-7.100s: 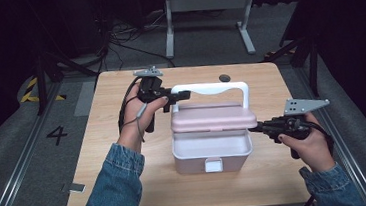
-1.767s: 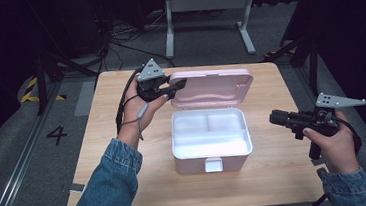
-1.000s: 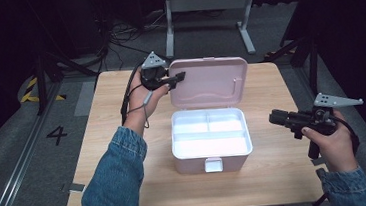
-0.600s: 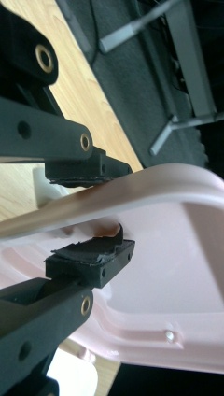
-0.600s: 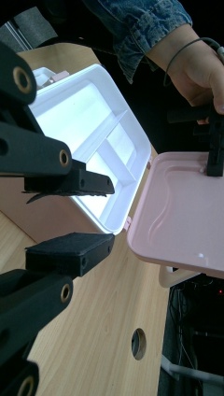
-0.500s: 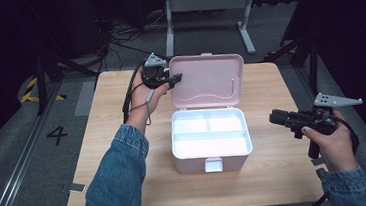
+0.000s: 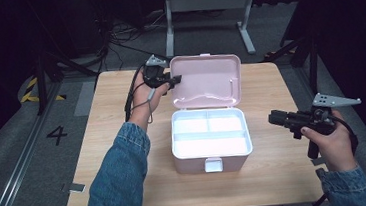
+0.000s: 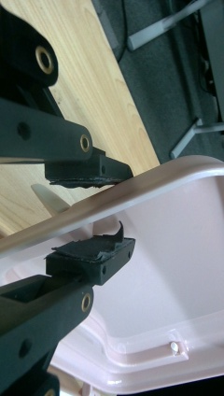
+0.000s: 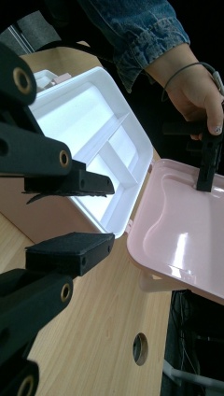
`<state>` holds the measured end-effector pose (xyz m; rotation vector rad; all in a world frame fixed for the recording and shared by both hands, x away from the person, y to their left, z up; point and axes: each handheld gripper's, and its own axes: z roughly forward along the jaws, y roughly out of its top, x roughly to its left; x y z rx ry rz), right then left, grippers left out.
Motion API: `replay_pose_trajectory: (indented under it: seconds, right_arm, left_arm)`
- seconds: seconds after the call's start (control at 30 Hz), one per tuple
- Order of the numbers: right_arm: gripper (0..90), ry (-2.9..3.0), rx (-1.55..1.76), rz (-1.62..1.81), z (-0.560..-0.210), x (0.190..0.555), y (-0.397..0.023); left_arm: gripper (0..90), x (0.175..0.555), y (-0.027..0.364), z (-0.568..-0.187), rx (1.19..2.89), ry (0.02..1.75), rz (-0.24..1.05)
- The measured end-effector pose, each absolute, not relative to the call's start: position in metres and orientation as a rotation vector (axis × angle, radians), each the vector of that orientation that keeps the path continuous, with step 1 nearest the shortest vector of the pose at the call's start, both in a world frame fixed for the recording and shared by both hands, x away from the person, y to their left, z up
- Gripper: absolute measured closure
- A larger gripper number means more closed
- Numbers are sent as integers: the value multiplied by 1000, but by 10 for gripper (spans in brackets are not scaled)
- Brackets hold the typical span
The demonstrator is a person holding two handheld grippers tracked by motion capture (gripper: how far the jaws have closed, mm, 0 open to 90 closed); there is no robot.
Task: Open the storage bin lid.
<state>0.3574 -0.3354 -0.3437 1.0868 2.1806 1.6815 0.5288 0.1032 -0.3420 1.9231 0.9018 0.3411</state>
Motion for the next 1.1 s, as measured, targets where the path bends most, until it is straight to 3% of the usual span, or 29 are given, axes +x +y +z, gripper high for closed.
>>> replay_pose_trajectory:
  seconds: [1.1]
  right_arm:
    - [700, 2187, 1092, 1686, -343, 358, -339]
  left_arm:
    - [589, 549, 100, -374, 1919, 1092, 189]
